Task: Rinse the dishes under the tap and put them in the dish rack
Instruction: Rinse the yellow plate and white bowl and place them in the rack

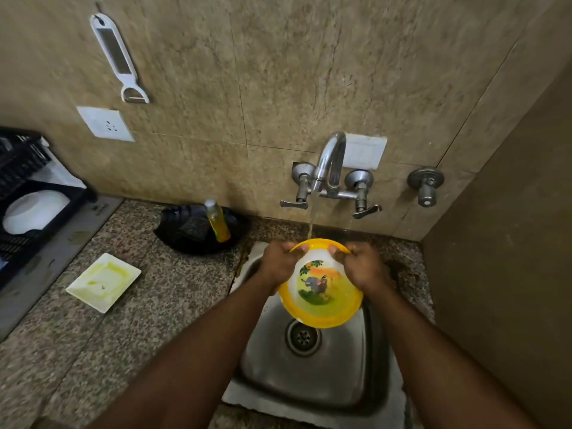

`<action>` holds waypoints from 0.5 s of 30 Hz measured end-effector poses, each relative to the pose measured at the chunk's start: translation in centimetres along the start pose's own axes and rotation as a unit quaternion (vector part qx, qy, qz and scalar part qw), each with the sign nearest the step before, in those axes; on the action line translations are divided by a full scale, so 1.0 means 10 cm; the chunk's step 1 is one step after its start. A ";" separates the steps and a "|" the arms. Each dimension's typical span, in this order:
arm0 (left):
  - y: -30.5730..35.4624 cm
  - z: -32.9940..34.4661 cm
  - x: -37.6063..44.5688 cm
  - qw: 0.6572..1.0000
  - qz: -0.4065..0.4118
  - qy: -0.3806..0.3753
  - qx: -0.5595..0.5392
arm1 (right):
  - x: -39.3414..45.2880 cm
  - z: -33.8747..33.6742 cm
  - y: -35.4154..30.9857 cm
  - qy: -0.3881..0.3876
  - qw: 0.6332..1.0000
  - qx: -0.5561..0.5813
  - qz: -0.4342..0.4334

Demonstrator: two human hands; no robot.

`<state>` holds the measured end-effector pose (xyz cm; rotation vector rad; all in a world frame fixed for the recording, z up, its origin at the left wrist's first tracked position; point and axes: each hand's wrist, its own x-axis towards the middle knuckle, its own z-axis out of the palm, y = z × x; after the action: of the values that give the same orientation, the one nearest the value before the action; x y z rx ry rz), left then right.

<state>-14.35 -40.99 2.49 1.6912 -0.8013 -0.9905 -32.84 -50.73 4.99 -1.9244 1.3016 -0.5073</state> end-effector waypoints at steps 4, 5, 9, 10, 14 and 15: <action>-0.03 0.07 0.03 0.996 0.016 0.079 0.036 | 0.04 -0.01 -0.06 -0.007 0.996 -0.080 -0.037; 0.03 0.08 0.04 0.996 0.025 0.070 0.047 | 0.06 -0.03 -0.13 -0.016 0.993 -0.100 -0.067; 0.16 0.10 0.08 0.993 0.062 0.056 0.079 | 0.18 -0.07 -0.30 -0.047 0.985 -0.099 -0.132; 0.18 0.08 0.07 0.995 0.061 0.035 0.073 | 0.20 -0.08 -0.29 -0.046 0.987 -0.091 -0.128; 0.16 -0.09 0.01 0.992 0.008 -0.076 -0.098 | 0.14 -0.06 -0.12 0.018 0.999 -0.007 -0.040; 0.14 -0.10 0.00 0.990 -0.003 -0.072 -0.121 | 0.12 -0.03 -0.08 0.020 1.000 0.010 -0.014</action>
<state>-13.54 -40.96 4.01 1.4281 -0.7361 -1.1755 -32.05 -51.81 5.74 -1.9280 1.2919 -0.5733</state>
